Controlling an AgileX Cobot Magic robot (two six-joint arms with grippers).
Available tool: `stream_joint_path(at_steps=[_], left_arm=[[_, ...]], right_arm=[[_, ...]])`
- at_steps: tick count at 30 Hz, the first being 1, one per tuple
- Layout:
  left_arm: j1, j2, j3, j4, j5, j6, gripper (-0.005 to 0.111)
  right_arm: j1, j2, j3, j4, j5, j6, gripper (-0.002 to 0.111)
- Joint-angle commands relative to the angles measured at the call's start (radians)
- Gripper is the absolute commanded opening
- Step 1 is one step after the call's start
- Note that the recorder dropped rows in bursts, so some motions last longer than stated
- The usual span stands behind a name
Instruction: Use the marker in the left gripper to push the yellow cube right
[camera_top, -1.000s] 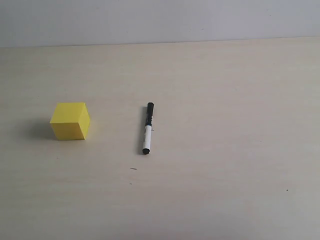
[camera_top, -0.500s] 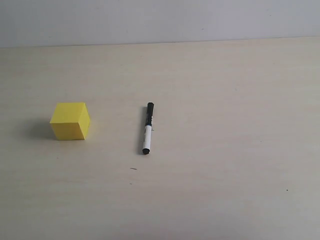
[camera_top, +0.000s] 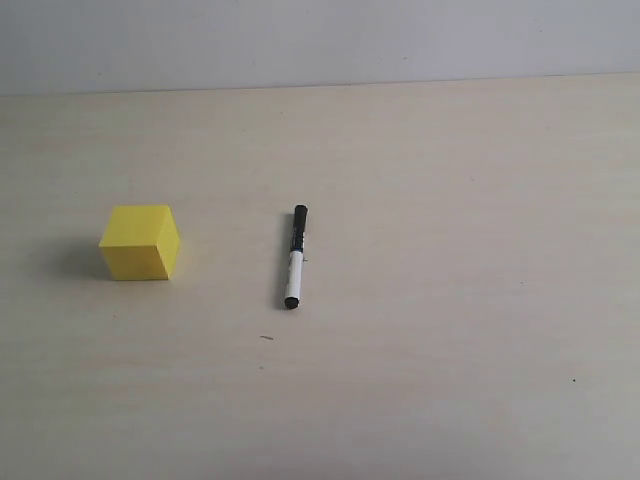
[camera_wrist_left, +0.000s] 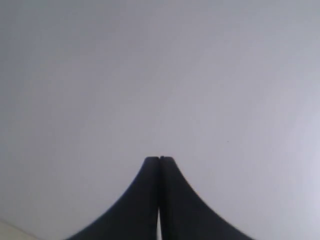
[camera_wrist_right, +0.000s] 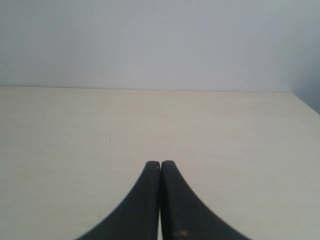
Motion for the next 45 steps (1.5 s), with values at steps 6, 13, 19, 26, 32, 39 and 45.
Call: stream_joint_path(at_steps=[6, 13, 19, 26, 32, 39, 45], left_arm=[[-0.006, 0.751, -0.556, 0.048, 0.683, 0.252, 0.0], [-0.029, 1.298, -0.949, -0.165, 1.306, 0.491, 0.0], [-0.261, 1.542, -1.14, -0.107, 1.331, 0.423, 0.0], [-0.489, 1.84, -1.415, -0.04, 1.381, 0.293, 0.0], [-0.563, 2.041, -1.621, -0.033, 1.416, 0.312, 0.0], [-0.563, 2.128, -1.688, -0.012, 1.427, 0.312, 0.006], [-0.563, 2.143, -1.688, 0.032, 1.427, 0.301, 0.034]], right_arm=[[-0.006, -0.007, 0.005, 0.0, -0.012, 0.0, 0.0], [-0.006, -0.007, 0.005, 0.0, -0.012, 0.0, 0.0], [-0.006, -0.007, 0.005, 0.0, -0.012, 0.0, 0.0], [-0.006, -0.007, 0.005, 0.0, -0.012, 0.0, 0.0], [-0.006, -0.007, 0.005, 0.0, -0.012, 0.0, 0.0], [-0.006, -0.007, 0.005, 0.0, -0.012, 0.0, 0.0], [-0.006, -0.007, 0.005, 0.0, -0.012, 0.0, 0.0]])
